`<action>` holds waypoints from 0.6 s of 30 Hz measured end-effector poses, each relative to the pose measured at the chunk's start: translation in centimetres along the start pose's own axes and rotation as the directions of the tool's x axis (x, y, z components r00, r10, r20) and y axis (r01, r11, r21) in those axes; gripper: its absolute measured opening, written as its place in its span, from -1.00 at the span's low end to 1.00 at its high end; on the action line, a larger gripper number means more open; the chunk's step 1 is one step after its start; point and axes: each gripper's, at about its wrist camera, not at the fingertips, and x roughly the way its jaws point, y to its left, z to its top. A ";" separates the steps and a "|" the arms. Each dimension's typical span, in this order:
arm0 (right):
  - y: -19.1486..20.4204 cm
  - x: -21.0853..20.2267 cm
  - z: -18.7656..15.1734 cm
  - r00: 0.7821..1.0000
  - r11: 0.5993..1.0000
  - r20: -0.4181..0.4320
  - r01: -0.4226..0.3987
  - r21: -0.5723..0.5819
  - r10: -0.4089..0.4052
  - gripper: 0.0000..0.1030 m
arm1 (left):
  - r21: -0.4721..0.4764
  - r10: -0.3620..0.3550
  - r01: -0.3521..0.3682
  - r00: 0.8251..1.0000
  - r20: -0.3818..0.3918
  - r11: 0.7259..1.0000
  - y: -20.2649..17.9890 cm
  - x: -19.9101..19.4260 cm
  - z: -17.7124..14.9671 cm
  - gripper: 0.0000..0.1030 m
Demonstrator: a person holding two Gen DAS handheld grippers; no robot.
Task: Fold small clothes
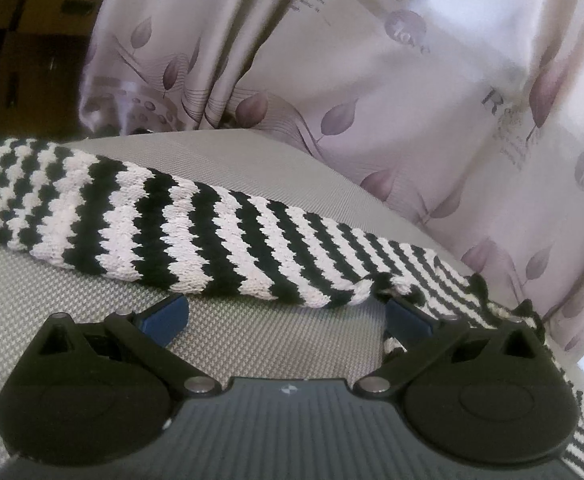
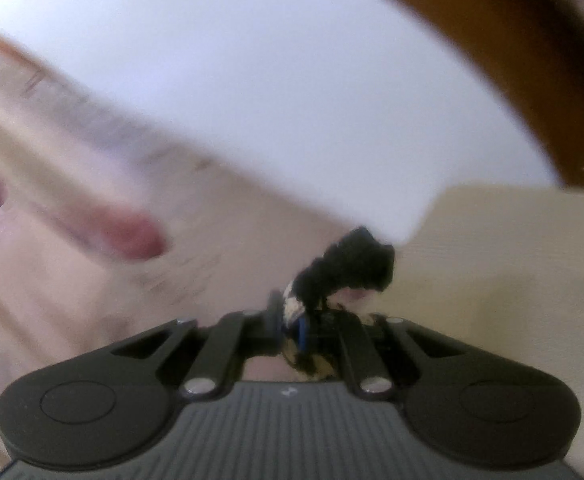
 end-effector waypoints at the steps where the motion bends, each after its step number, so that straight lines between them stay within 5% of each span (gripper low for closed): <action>1: 1.4 0.9 -1.1 0.999 0.999 -0.018 -0.032 -0.009 0.032 -0.86 | 0.004 0.003 -0.003 1.000 -0.001 1.000 -0.1 0.0 0.0 1.00; 9: 11.8 6.2 -15.7 0.942 0.966 -0.251 -0.247 -0.072 0.222 -0.86 | -0.007 -0.008 0.008 1.000 0.002 1.000 -0.1 0.0 0.0 1.00; 18: 14.4 9.6 -33.8 0.838 0.940 -0.539 -0.250 -0.230 0.091 -0.85 | -0.034 -0.028 0.028 1.000 0.012 0.999 0.4 -0.5 -0.1 1.00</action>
